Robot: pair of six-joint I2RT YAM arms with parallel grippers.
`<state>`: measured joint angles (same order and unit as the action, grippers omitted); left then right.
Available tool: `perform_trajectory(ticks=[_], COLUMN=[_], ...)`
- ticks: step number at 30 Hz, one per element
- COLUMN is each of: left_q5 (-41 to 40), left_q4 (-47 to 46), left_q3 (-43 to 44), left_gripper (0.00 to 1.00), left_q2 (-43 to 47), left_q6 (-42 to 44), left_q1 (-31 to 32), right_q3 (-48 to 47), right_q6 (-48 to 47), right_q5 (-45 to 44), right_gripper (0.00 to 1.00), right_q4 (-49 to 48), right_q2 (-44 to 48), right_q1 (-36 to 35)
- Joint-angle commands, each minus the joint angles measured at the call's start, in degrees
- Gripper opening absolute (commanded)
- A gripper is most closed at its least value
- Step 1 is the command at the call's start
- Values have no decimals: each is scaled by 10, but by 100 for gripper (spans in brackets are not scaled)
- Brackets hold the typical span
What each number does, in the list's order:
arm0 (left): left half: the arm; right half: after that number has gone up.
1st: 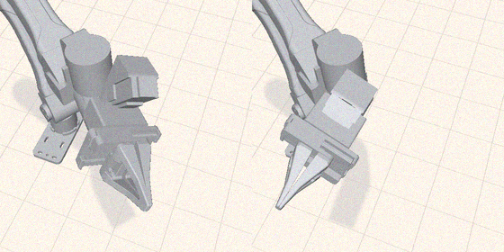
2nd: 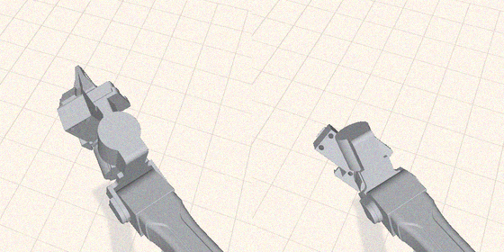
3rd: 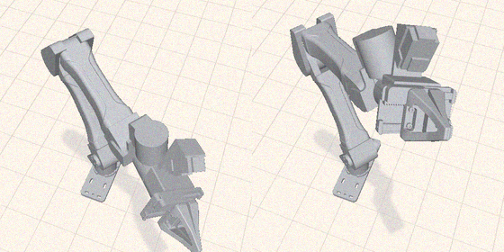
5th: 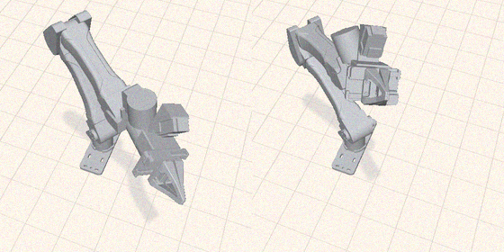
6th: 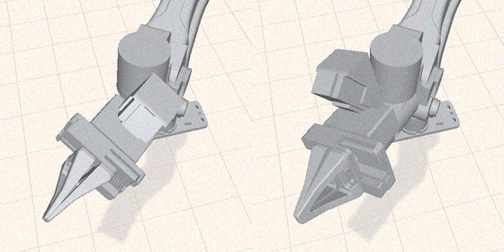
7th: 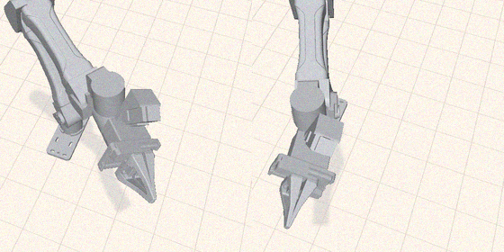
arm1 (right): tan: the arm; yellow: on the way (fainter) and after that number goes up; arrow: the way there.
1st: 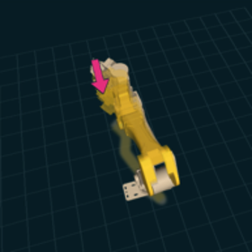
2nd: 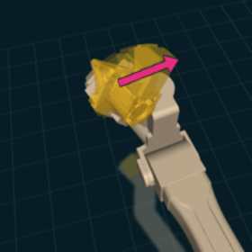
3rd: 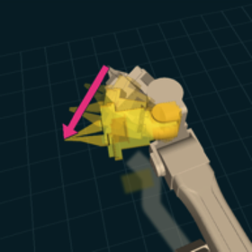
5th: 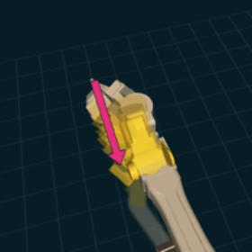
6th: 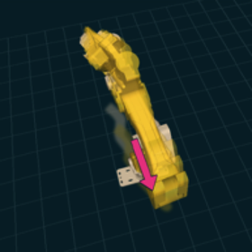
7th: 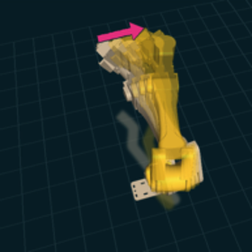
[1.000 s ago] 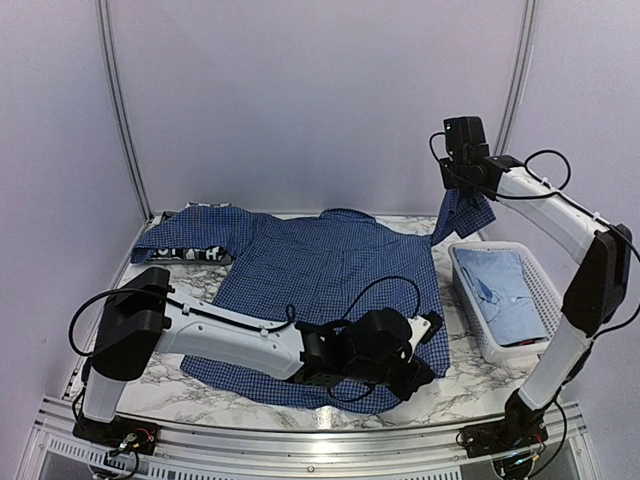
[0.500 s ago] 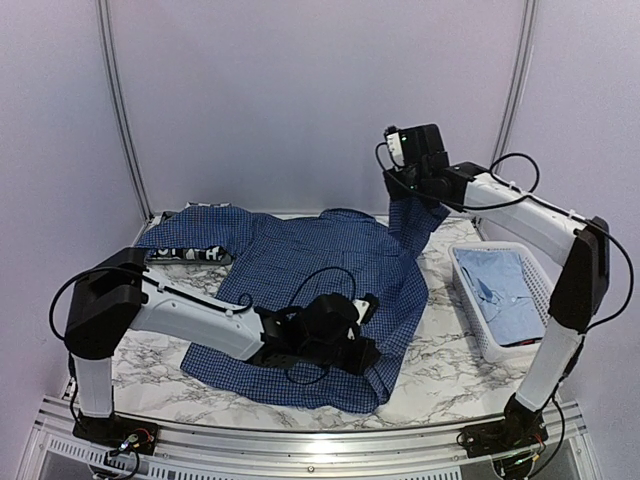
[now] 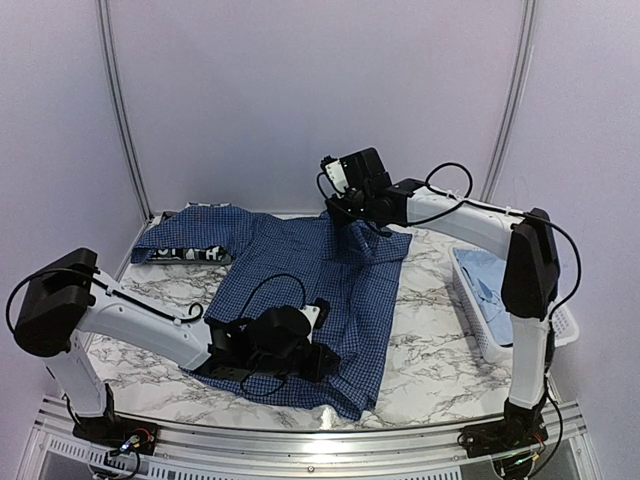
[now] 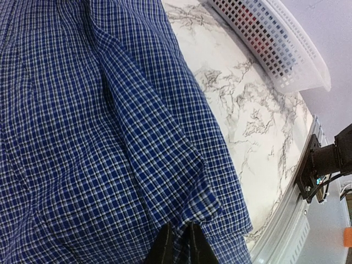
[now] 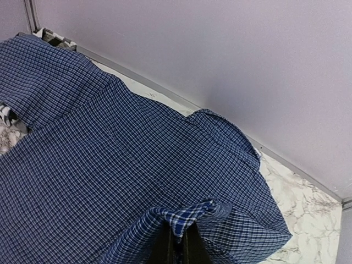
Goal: Fold and stack the long sleeve shirts
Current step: Fold the flattened shirt at the center of the board, then pick up the sleeve from the 1/3-folded shirt.
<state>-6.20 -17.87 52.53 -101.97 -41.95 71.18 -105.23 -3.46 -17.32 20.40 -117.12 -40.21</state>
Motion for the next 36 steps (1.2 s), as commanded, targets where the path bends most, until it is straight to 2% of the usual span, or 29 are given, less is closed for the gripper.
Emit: perform_trajectory(ticks=[1,2,5,7,10,17,23,32,36], left_q5=[-28,-31,-33,-40,-32,68,143,165,145], left_q4=[-21,-13,34,79,141,164,159,62,41], left_q3=[-19,-23,-11,14,68,157,222,221,255], left_gripper=[22,29,41,44,44,45,48,61,61], left_q2=[49,60,86,93,78,16,-74,-142,-186], left_q6=[-6,-6,8,26,59,73,36,-87,-123], left_q1=[-8,-14,-44,-67,-105,-203,-232,-241,-240], right_q3=[-16,-9,21,41,82,200,240,219,205], right_q6=[30,31,62,71,94,128,132,101,108], right_q5=[69,75,95,113,108,116,135,151,155], right_gripper=[10,17,36,48,57,62,62,62,50], right_q4=[-2,1,4,10,18,10,-28,-38,-43], right_q2=[8,12,39,56,83,126,110,48,20], right_q1=[1,1,2,2,3,48,73,68,68])
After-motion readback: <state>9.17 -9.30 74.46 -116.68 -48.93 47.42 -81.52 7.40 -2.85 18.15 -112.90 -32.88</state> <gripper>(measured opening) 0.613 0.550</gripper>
